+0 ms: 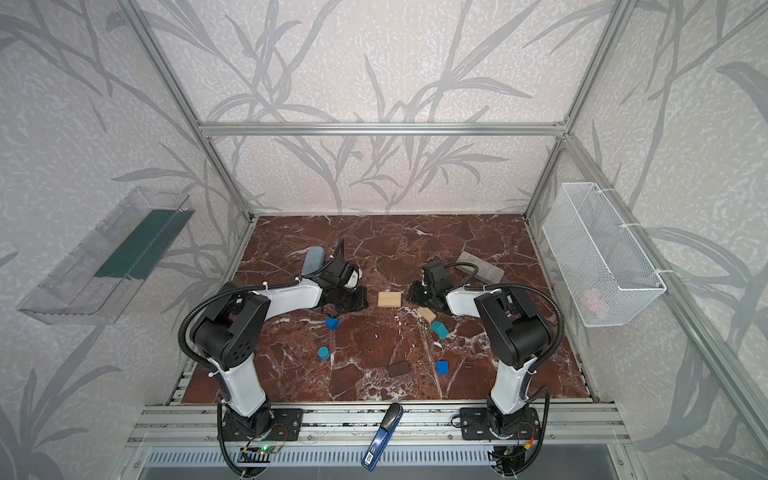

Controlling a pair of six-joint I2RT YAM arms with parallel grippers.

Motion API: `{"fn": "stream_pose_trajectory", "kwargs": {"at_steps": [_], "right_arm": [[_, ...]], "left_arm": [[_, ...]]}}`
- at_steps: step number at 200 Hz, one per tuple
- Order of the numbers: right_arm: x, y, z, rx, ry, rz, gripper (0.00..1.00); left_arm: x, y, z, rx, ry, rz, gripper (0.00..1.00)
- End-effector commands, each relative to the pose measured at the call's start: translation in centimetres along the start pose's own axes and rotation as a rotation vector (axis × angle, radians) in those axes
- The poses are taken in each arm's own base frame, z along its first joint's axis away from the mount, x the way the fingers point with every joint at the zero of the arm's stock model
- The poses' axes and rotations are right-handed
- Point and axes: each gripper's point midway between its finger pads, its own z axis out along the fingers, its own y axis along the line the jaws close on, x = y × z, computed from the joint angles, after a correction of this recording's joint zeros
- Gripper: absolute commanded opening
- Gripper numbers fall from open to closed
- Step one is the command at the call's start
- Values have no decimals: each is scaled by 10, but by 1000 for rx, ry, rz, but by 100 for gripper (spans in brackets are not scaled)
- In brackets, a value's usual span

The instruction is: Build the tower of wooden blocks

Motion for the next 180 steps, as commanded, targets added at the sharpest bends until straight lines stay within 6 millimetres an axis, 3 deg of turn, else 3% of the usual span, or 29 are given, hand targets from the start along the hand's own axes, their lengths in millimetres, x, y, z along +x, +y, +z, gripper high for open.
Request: {"fn": "stream_pose_trajectory", "kwargs": {"at_steps": [1,180], "right_arm": [[1,-1,4,-11,6,11,0],[4,-8,8,-3,18,27,0]], "left_arm": [[-7,-10,2,31,-11,-5,0],[-2,-21,22,64,27,-15,0]]}}
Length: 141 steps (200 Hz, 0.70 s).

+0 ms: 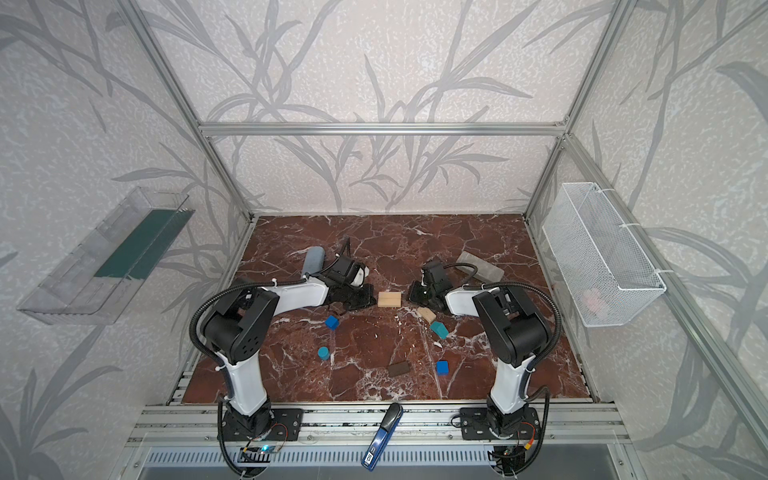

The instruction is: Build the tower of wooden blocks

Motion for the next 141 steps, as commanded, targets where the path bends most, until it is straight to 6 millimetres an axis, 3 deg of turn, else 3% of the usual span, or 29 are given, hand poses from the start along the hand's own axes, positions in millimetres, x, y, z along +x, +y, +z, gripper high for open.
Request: {"fn": "stream_pose_trajectory", "kwargs": {"at_steps": [1,141], "right_arm": [[4,-7,3,8,15,17,0],[4,-10,3,9,14,25,0]], "left_arm": [[3,0,7,-6,21,-13,0],[4,1,9,-15,28,-15,0]]}}
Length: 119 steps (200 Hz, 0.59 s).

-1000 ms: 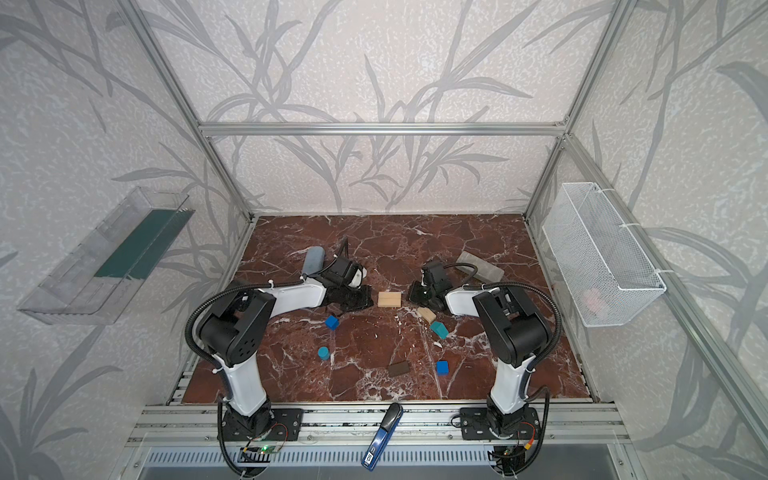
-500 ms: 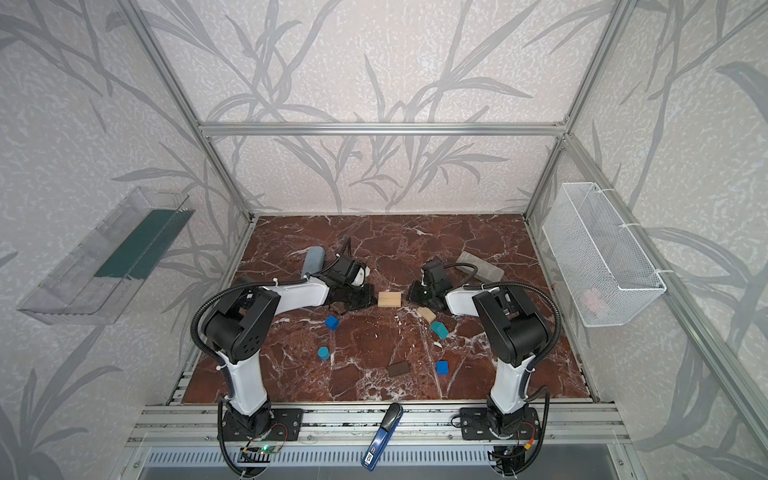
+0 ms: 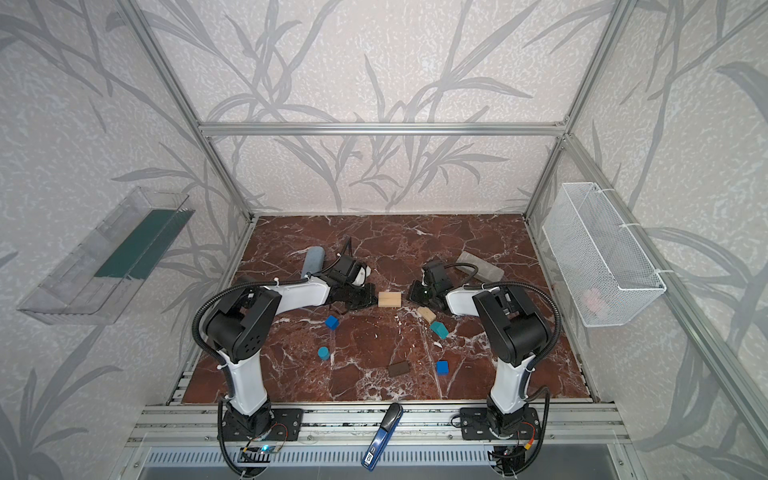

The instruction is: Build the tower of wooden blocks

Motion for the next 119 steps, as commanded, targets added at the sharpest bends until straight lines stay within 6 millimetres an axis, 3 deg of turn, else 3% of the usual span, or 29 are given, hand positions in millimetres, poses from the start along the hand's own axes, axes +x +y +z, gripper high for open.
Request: {"fn": "stream_pose_trajectory", "kwargs": {"at_steps": [1,59,119], "right_arm": [[6,-9,3,13,16,18,0],[4,-8,0,12,12,16,0],[-7,14,-22,-29,-19,-16,0]], "left_arm": [[6,6,6,-29,28,-17,0],[4,11,0,-75,16,-6,0],[-12,1,-32,-110,-55,36,0]]}}
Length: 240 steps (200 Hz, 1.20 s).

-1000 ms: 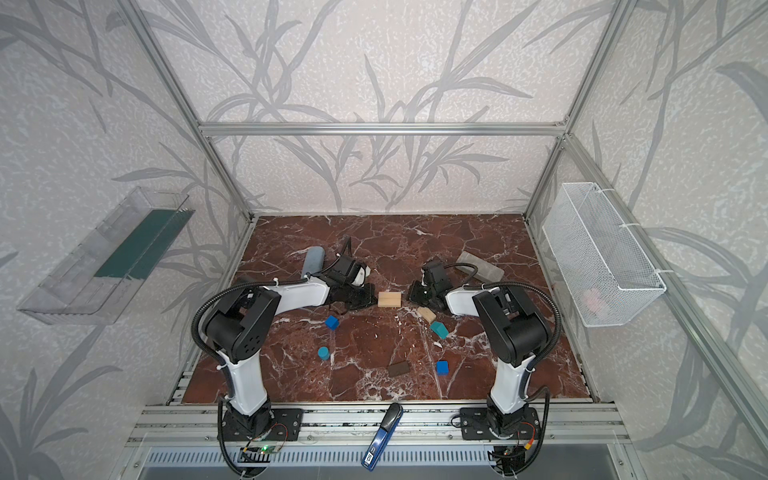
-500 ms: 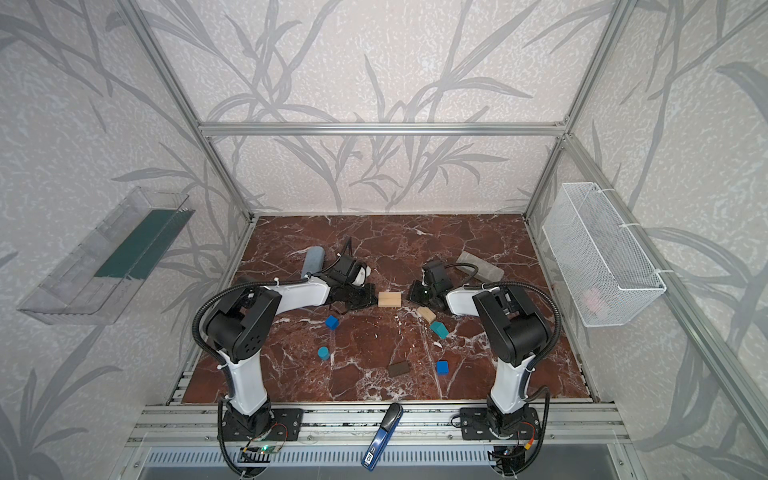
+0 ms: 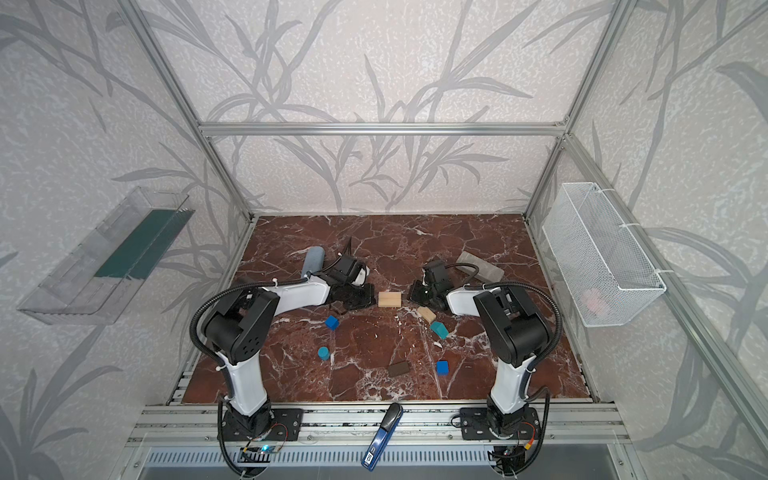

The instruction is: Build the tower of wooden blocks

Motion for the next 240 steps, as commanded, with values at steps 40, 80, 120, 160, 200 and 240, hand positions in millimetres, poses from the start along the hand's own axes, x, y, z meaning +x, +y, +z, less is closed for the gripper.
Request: {"fn": "stream_pose_trajectory", "kwargs": {"at_steps": [40,80,120,160,200,240], "right_arm": [[-20,39,-61,-34,-57,-111,0],[-25,54,-115,40,-42,-298,0],[-20,57,-166,73,-85,-380,4],[-9,53,-195,58,-146,-369,21],[-9,45,-217,50,-222,-323,33],[-6,33,-237,45,-298,-267,42]], "left_arm": [[-31,-32,-69,11,-149,98,0],[-36,-69,-123,114,-242,229,0],[1,-82,-154,46,-217,458,4],[59,-89,-152,-61,-109,695,27],[112,-99,-124,-112,2,917,45],[132,-98,-97,-198,125,1003,50]]}}
